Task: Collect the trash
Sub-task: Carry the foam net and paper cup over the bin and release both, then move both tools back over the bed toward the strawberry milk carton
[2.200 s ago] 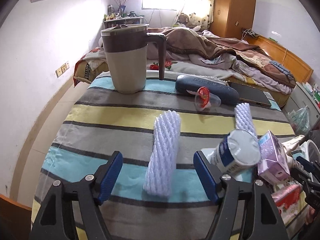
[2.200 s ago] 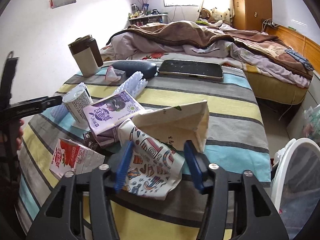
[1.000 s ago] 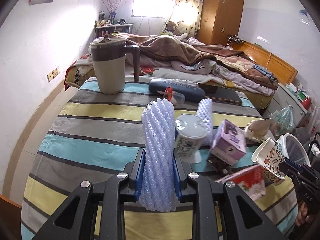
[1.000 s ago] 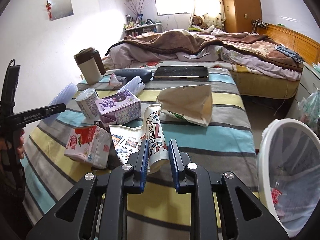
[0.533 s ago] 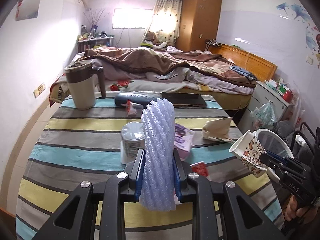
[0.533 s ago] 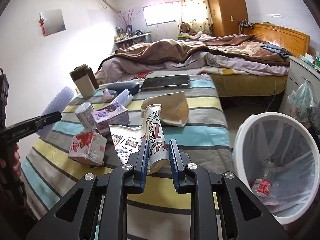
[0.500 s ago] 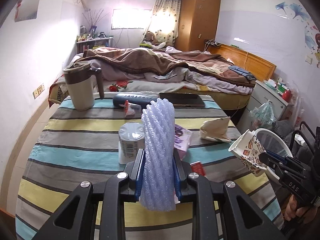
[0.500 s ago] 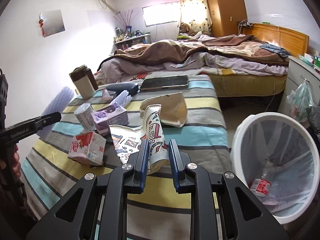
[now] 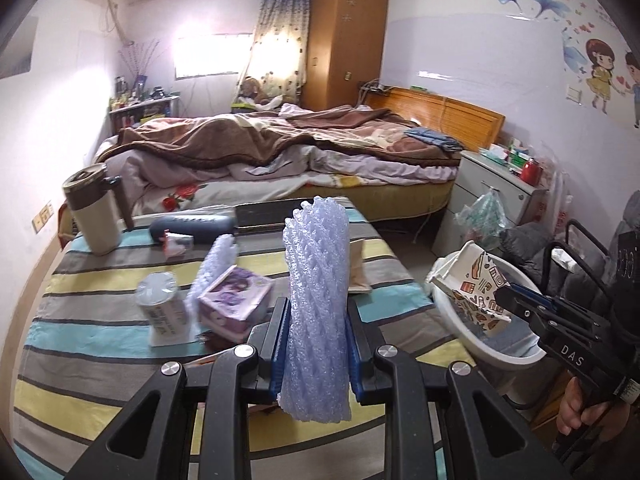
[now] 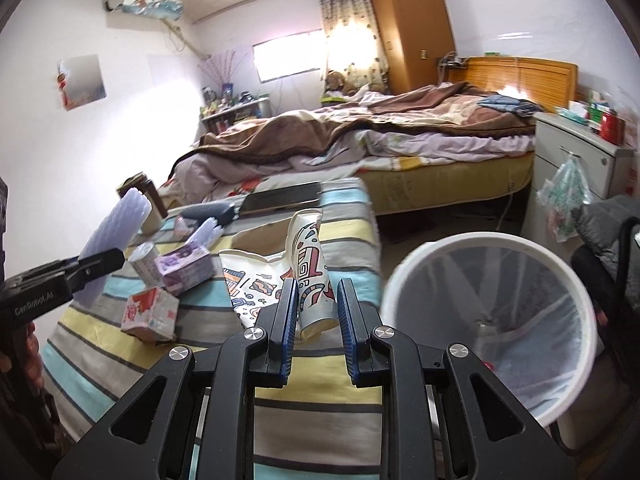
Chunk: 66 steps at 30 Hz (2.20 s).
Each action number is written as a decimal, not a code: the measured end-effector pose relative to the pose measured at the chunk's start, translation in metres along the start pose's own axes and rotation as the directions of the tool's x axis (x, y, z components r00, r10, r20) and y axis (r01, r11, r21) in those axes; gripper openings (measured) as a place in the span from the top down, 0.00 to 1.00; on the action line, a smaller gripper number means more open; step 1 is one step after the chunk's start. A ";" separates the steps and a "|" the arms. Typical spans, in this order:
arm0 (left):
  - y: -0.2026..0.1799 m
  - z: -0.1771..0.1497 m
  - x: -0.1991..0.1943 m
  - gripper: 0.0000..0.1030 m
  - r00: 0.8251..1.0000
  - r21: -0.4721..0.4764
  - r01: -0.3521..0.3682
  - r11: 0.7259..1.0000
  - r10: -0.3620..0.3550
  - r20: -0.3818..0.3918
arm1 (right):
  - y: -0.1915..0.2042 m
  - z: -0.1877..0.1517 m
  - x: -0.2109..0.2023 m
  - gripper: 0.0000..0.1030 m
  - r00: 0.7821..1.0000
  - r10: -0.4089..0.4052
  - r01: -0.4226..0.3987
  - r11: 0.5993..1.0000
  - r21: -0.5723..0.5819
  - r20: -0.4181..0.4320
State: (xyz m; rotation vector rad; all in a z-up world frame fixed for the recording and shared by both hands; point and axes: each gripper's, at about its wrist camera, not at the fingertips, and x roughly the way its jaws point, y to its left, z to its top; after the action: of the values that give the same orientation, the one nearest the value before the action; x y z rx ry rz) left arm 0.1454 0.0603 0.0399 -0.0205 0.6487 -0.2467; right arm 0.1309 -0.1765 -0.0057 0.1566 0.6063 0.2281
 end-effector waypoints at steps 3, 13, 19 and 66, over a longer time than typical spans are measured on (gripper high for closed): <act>-0.024 0.003 0.006 0.75 1.000 0.035 0.026 0.999 -0.026 0.002 | -0.012 0.001 -0.005 0.78 0.999 -0.033 0.032 0.999 0.014 0.011; -0.097 0.006 0.027 0.75 0.991 0.124 0.134 0.983 -0.132 -0.026 | -0.055 0.001 -0.019 0.78 0.989 -0.145 0.142 0.987 0.080 0.036; -0.137 0.001 0.041 0.75 0.983 0.175 0.185 0.967 -0.178 -0.054 | -0.076 -0.002 -0.025 0.78 0.977 -0.210 0.207 0.973 0.105 0.024; -0.173 -0.013 0.070 0.50 0.974 0.176 0.211 0.961 -0.193 -0.115 | -0.101 -0.008 -0.029 0.64 0.961 -0.274 0.277 0.957 0.087 -0.044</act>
State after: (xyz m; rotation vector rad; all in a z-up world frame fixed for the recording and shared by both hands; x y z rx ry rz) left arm 0.1529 -0.1231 0.0046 0.1074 0.7186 -0.5084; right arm 0.1204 -0.2807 -0.0177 0.1562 0.6632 -0.0682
